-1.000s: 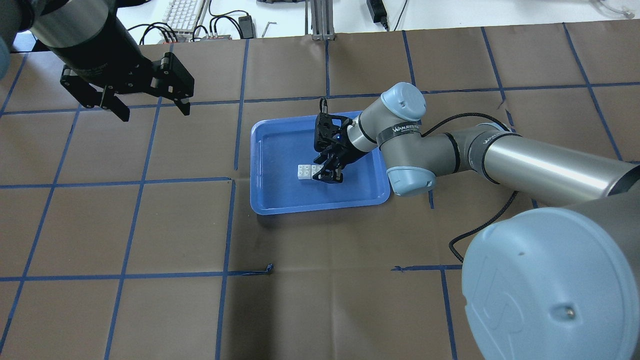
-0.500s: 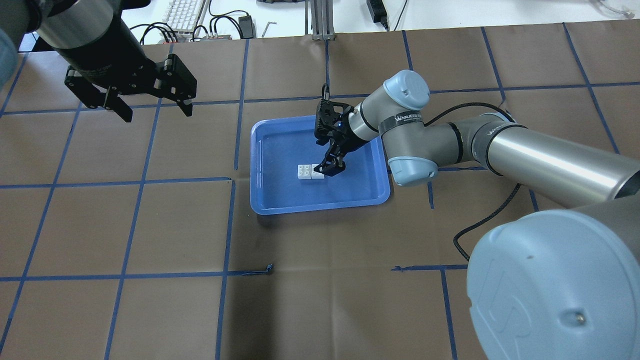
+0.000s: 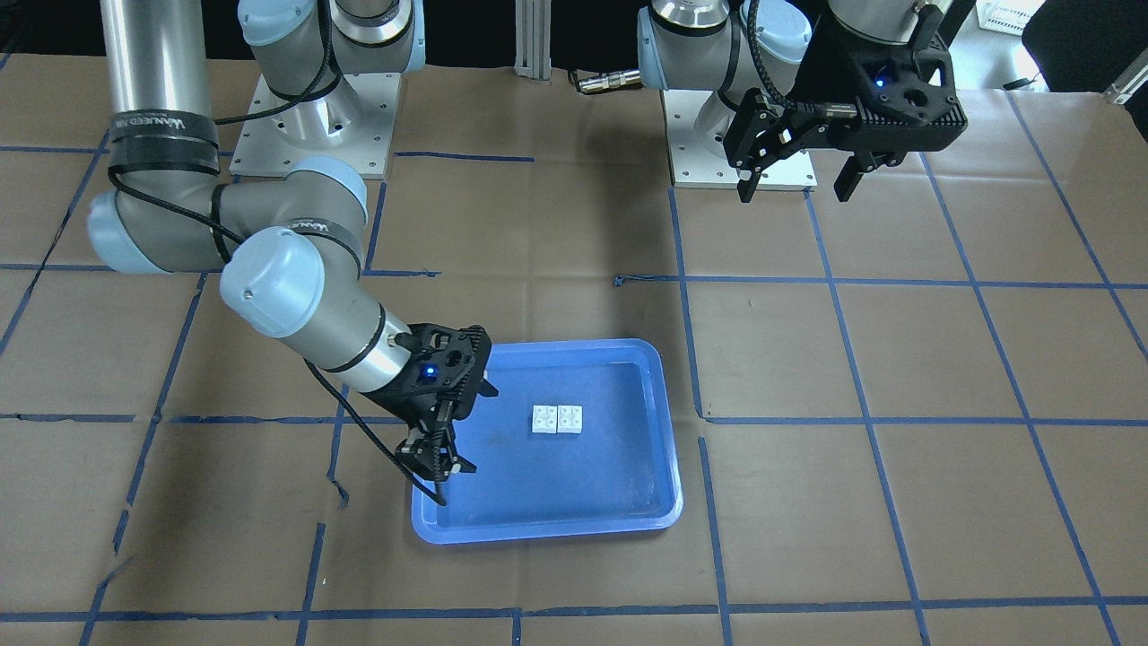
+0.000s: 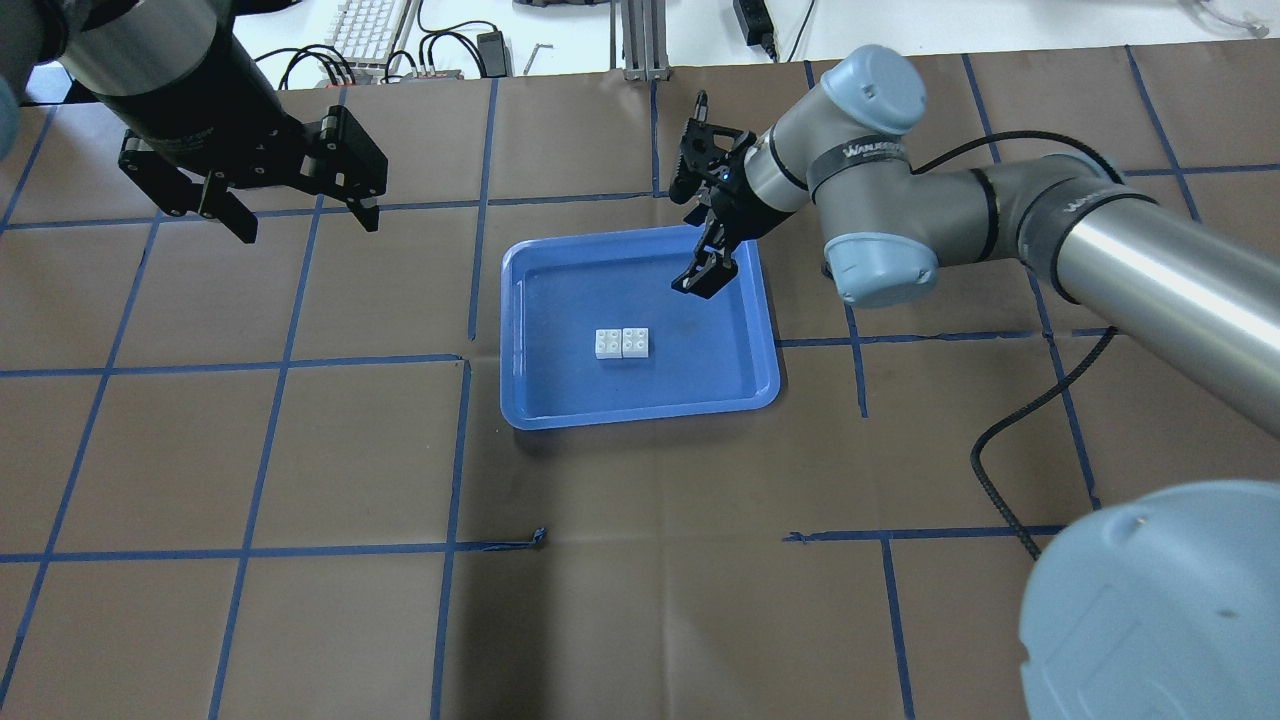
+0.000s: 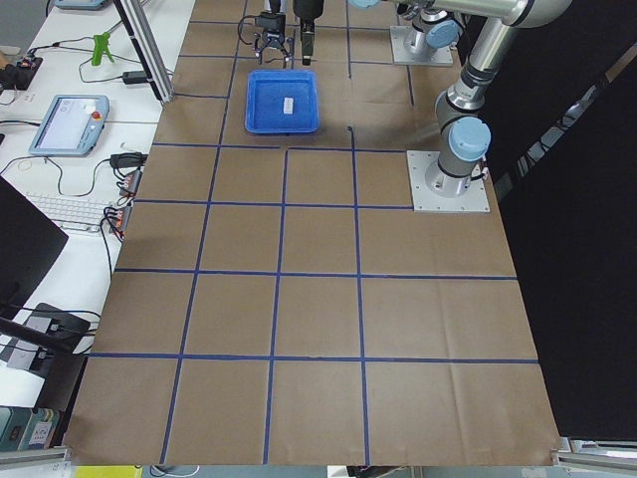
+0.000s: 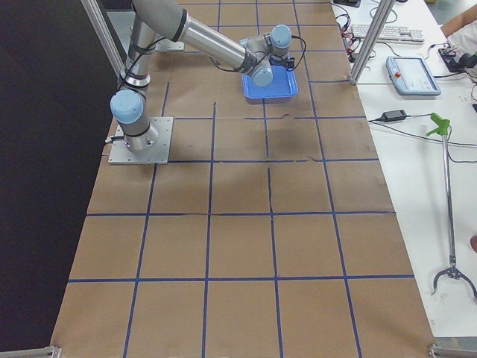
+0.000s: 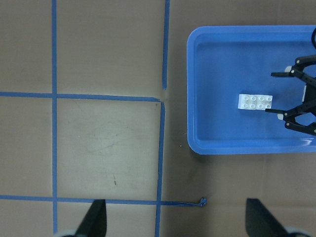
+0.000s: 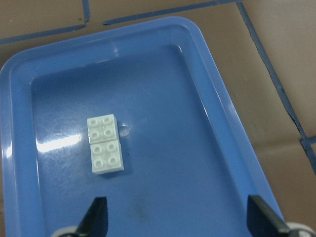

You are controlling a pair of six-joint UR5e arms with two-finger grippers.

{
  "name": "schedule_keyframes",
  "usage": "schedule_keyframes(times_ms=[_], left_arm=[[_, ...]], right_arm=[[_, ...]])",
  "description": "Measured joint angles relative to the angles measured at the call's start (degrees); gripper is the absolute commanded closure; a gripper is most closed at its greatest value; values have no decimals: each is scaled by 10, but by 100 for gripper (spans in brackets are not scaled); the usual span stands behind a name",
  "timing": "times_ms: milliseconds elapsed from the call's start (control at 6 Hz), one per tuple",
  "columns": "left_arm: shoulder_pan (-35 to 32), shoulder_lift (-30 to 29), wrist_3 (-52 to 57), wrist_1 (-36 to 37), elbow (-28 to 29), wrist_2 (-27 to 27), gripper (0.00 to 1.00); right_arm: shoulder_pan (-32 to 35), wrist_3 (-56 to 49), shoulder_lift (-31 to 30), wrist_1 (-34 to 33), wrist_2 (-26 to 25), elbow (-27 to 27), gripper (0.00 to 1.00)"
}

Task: Assemble white blocks and place on blue tray

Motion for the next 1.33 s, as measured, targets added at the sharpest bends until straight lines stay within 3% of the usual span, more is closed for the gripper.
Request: schedule_keyframes(times_ms=[667,1000,1333], left_arm=[[0,2,0,0,0,0,1],[0,2,0,0,0,0,1],[0,2,0,0,0,0,1]], right_arm=[[-36,261,-129,227,-187,-36,0],[-42,488,-177,350,-236,-60,0],[-42,604,-186,452,-247,-121,0]])
